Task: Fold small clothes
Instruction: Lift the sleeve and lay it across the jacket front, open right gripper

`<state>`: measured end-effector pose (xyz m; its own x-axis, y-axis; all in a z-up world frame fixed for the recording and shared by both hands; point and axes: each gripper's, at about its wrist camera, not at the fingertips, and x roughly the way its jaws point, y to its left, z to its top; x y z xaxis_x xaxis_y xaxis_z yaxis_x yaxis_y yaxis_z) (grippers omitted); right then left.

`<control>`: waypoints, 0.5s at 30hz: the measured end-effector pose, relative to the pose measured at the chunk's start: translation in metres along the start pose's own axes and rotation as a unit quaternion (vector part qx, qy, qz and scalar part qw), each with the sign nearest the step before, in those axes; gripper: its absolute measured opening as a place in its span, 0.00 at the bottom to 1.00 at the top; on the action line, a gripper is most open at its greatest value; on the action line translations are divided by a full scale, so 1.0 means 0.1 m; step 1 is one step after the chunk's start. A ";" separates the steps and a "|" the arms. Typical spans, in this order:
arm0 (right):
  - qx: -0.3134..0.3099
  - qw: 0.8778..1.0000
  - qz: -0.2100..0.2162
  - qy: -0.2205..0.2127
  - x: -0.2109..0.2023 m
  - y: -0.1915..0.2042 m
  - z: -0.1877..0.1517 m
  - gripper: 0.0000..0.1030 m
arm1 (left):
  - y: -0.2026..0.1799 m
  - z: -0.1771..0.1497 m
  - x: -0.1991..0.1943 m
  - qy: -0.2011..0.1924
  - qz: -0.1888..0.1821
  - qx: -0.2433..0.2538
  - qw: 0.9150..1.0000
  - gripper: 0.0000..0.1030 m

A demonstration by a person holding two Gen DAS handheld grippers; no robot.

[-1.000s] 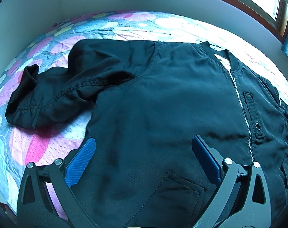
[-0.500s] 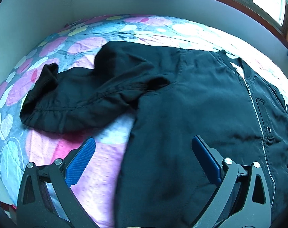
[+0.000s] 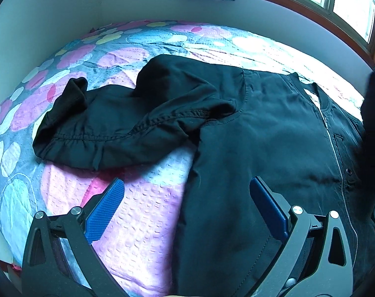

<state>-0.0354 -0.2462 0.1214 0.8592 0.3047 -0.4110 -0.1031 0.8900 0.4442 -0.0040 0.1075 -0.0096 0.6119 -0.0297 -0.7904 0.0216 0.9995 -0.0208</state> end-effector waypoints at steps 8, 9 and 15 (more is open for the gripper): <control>0.000 0.992 0.006 0.126 0.98 0.15 -0.64 0.14 | -0.06 -0.03 0.03 0.009 -0.002 0.008 1.000 0.98; -0.002 0.991 0.007 0.137 1.05 0.20 -0.72 0.14 | -0.07 -0.03 0.03 0.009 -0.003 0.008 1.000 0.98; -0.023 0.979 0.024 0.202 1.41 0.34 -1.10 0.14 | -0.07 -0.03 0.05 0.014 -0.006 0.006 1.000 0.98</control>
<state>0.0269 -0.1361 -0.0088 0.5847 0.4479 -0.6763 -0.1685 0.8826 0.4389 -0.0039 0.0999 -0.0149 0.5891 -0.0408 -0.8070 0.0380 0.9990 -0.0228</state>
